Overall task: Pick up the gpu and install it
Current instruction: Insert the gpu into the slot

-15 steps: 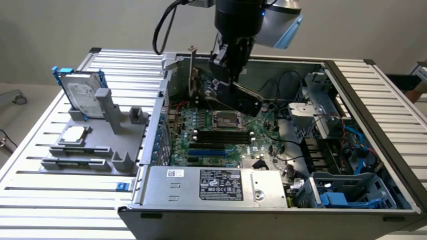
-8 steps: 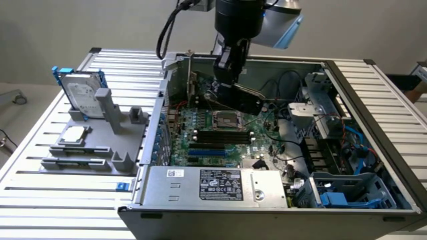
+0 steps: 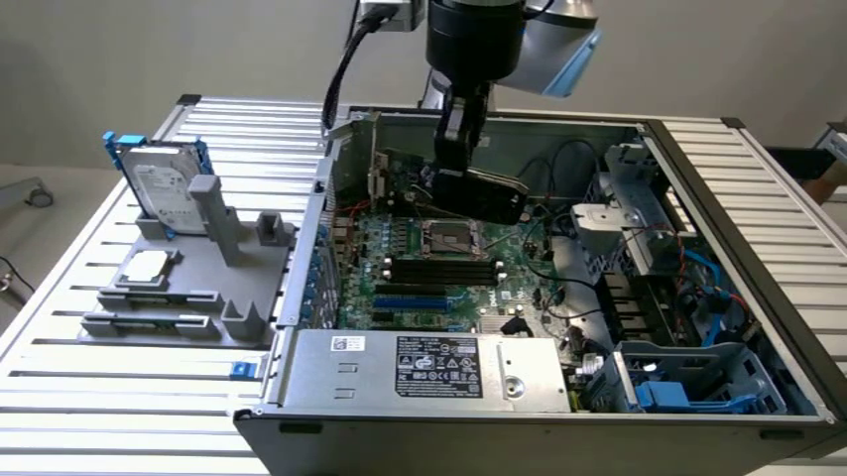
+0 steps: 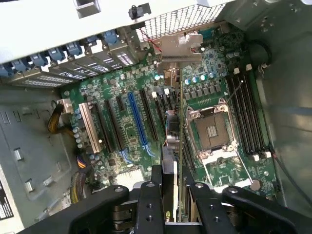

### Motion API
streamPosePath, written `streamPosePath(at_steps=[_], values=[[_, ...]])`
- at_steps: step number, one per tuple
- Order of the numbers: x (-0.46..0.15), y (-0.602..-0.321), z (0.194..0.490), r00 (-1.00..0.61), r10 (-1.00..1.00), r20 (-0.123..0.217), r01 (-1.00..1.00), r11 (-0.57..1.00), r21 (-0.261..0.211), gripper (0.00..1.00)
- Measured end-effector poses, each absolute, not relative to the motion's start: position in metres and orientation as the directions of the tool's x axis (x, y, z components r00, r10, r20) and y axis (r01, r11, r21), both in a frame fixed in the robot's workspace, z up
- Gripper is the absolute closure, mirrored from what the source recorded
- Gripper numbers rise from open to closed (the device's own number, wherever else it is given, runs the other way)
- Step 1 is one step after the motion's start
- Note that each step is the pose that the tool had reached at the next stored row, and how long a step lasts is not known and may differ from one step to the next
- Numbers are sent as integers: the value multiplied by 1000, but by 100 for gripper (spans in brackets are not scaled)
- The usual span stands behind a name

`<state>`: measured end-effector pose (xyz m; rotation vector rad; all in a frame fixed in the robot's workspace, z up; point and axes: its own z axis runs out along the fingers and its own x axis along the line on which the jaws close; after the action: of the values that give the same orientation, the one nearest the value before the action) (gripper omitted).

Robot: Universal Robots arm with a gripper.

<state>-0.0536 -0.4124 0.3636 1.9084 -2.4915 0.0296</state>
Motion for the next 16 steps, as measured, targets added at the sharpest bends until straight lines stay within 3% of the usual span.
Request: streamPosePath(at_steps=[16], values=[[-54,-413,353,11,-1000,12,-1000,-11,-19,73]])
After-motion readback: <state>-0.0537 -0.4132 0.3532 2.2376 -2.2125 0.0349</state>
